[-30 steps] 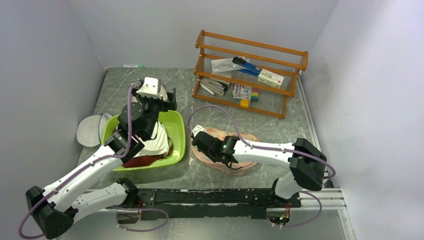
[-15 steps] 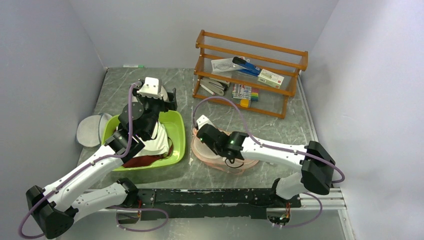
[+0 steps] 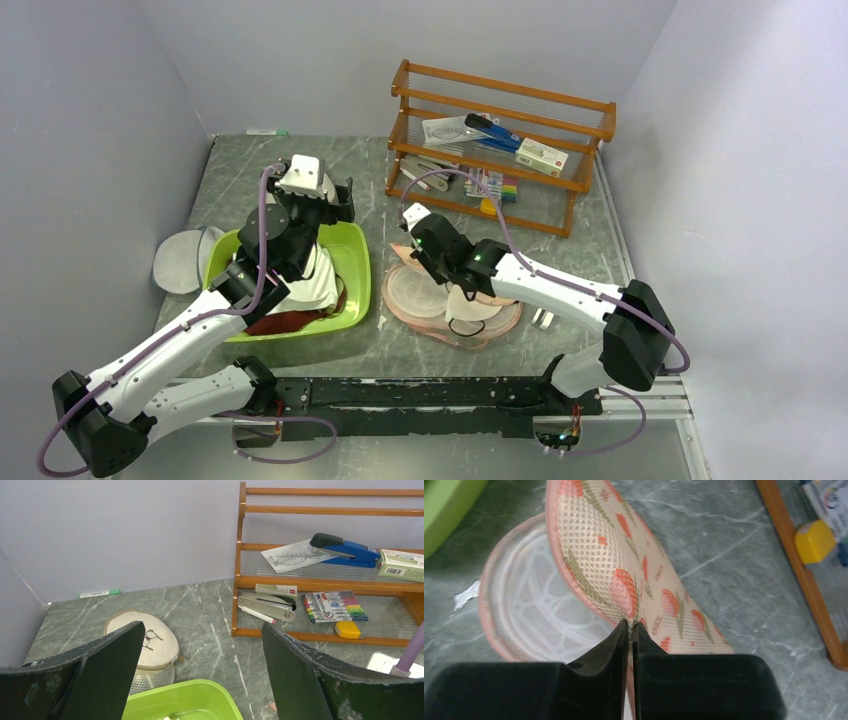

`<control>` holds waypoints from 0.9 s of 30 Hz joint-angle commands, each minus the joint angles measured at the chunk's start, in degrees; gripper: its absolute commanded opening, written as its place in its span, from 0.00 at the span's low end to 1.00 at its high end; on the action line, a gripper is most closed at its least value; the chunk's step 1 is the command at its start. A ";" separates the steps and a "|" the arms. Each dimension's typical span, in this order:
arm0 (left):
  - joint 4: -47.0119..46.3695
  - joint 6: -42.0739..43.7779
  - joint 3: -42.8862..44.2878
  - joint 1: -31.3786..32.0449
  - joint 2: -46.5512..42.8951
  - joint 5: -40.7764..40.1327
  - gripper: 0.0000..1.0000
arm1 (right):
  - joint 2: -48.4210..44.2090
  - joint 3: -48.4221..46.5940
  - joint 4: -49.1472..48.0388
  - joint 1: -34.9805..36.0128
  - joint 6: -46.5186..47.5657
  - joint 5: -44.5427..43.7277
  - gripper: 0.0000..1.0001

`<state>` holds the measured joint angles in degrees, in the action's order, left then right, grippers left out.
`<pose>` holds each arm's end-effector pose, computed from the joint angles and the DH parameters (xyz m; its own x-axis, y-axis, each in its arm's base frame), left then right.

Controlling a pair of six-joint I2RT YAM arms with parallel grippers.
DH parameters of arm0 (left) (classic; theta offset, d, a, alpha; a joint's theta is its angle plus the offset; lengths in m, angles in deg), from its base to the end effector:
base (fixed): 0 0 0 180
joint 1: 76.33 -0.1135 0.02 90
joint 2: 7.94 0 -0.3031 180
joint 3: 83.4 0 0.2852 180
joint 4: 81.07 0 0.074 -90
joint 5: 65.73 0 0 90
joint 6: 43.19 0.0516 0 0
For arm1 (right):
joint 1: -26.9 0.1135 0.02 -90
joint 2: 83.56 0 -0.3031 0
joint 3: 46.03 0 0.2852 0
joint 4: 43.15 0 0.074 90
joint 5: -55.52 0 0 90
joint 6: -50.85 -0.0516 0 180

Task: Unzip the laundry bag and remove the bra

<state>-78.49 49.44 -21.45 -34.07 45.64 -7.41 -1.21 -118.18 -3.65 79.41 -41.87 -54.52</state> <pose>0.1955 -0.1410 0.4108 0.0831 -0.0227 -0.9963 0.1820 0.9833 -0.0073 0.2207 0.2587 0.2700 -0.4926 -0.5690 -0.6585 -0.5878 0.7755 -0.2304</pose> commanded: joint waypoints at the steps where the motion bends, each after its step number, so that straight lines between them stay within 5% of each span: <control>1: 0.34 0.77 1.54 -0.01 -0.89 0.54 0.98 | -1.40 -0.22 -0.01 -0.17 1.60 10.16 0.06; 12: 0.69 0.97 1.38 -0.01 -1.13 0.95 0.98 | 0.82 1.53 4.78 0.06 -0.88 13.83 0.14; 27: 0.86 1.32 1.62 0.01 -0.27 1.36 0.98 | 4.30 4.25 9.68 9.20 -2.20 3.02 0.65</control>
<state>-77.59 50.03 -21.43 -34.07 45.34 -6.98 4.30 -115.73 3.96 87.09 -43.40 -47.81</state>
